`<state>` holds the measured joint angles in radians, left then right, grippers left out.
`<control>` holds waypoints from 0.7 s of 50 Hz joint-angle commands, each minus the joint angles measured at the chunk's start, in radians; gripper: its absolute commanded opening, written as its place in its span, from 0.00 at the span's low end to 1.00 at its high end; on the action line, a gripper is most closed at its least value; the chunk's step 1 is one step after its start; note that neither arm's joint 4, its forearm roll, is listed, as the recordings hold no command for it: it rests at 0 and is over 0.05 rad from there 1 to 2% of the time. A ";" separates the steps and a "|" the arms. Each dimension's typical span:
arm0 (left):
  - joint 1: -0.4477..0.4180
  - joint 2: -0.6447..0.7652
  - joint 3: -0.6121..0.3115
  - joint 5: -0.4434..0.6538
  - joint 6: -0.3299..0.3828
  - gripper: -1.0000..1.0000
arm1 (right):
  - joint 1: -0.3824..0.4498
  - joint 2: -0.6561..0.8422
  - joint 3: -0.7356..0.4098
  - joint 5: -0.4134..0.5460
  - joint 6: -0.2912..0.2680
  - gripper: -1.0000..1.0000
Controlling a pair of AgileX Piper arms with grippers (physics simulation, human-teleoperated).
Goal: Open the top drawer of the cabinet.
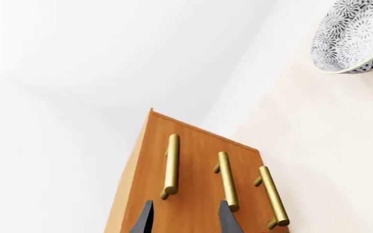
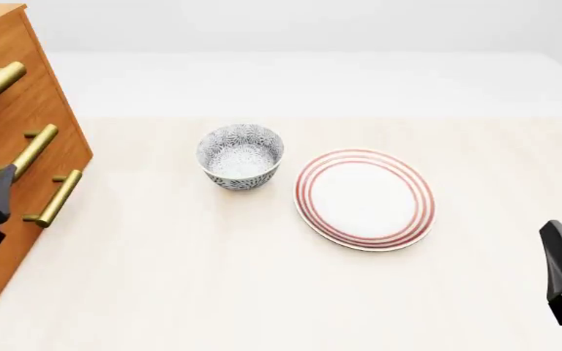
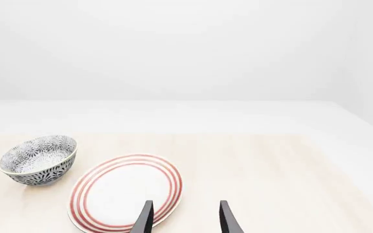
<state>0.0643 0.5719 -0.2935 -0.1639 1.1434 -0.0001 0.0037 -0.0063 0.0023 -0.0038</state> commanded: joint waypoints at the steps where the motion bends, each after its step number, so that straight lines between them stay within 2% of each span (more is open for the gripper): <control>1: 0.021 0.078 0.019 -0.106 0.115 1.00 | 0.000 0.000 0.000 0.000 0.000 1.00; 11: 0.051 0.142 0.018 -0.183 0.164 1.00 | 0.000 0.000 0.000 0.000 0.000 1.00; 13: 0.064 0.172 0.026 -0.229 0.190 1.00 | 0.000 0.000 0.000 0.000 0.000 1.00; 26: 0.082 0.298 0.012 -0.358 0.263 1.00 | 0.000 0.000 0.000 0.000 0.000 1.00; 35: 0.093 0.320 -0.022 -0.365 0.269 1.00 | 0.000 0.000 0.000 0.000 0.000 1.00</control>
<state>0.1426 0.8401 -0.2944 -0.4817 1.3830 0.0000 0.0037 -0.0063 0.0023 -0.0038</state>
